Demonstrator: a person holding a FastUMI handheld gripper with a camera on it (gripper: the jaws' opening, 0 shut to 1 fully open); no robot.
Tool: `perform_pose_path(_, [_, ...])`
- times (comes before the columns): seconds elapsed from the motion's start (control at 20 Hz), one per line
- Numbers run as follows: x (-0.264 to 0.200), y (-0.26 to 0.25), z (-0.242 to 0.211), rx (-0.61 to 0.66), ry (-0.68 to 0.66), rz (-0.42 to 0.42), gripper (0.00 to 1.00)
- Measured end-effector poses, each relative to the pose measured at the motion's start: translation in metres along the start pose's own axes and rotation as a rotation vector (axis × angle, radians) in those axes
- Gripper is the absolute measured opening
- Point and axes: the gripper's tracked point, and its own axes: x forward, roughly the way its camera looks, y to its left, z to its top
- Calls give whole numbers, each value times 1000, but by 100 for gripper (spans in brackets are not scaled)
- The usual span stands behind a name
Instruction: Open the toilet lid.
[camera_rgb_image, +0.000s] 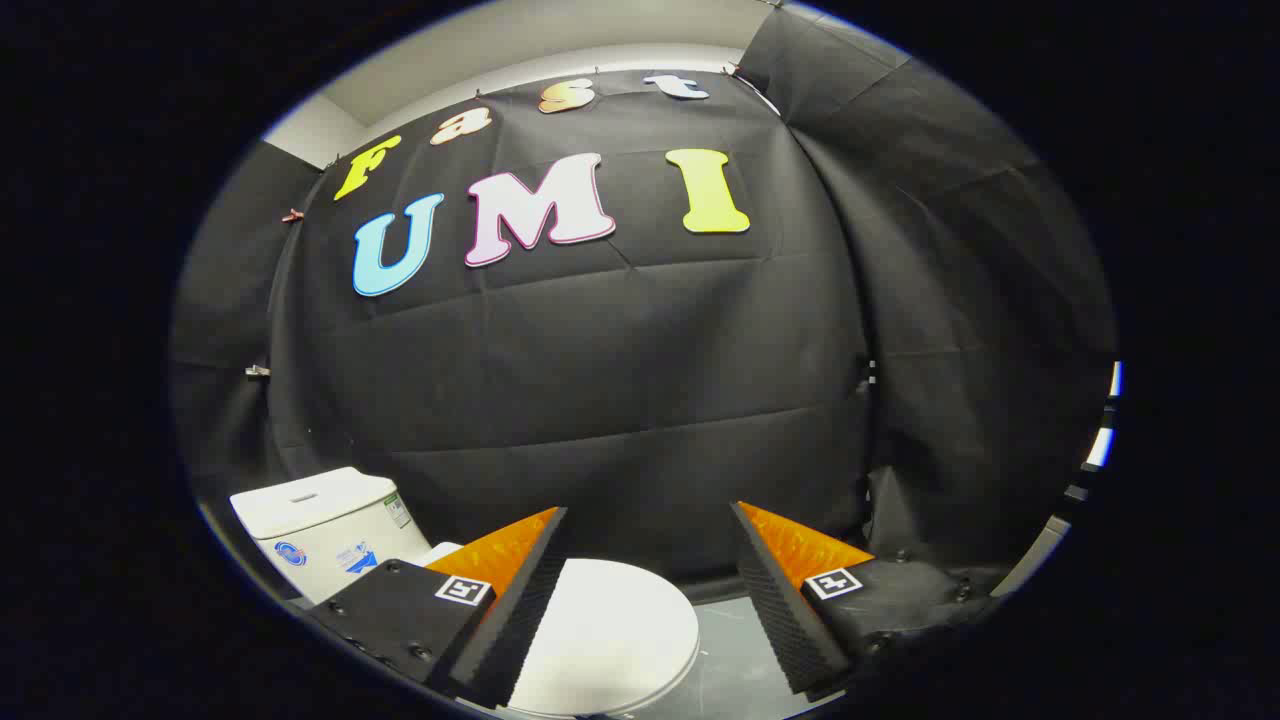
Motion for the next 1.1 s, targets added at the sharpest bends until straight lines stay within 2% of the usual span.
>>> perform_pose_path(1.1, [-1,-1,-2,-4,7,-4,98])
